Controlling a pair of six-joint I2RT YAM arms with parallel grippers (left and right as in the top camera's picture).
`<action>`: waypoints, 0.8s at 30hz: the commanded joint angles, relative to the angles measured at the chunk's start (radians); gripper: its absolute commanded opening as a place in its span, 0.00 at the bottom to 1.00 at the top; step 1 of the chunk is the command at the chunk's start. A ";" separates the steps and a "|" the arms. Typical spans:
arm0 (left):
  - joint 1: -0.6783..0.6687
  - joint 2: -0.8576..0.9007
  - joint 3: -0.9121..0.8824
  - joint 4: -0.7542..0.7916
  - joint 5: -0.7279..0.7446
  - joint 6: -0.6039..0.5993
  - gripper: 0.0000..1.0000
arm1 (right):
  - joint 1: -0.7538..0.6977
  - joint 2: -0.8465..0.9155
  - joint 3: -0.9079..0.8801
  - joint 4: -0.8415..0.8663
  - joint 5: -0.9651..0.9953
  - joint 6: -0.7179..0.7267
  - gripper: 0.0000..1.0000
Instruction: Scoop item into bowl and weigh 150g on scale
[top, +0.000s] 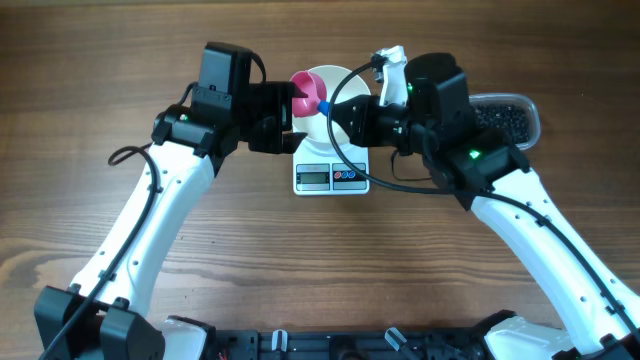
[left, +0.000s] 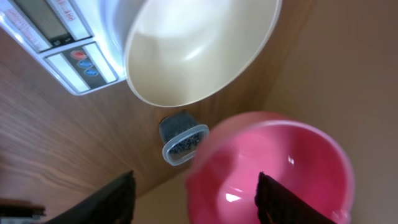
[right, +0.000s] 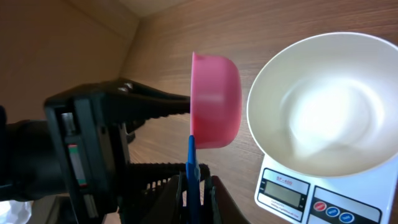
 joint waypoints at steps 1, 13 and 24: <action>0.027 -0.006 0.014 0.037 0.005 0.142 0.72 | -0.048 0.008 0.020 -0.015 0.022 -0.006 0.04; 0.059 -0.027 0.014 0.194 0.027 1.077 1.00 | -0.280 0.007 0.048 -0.190 0.013 -0.208 0.04; 0.059 -0.051 0.014 0.094 0.001 1.295 0.97 | -0.393 -0.016 0.114 -0.375 0.014 -0.422 0.04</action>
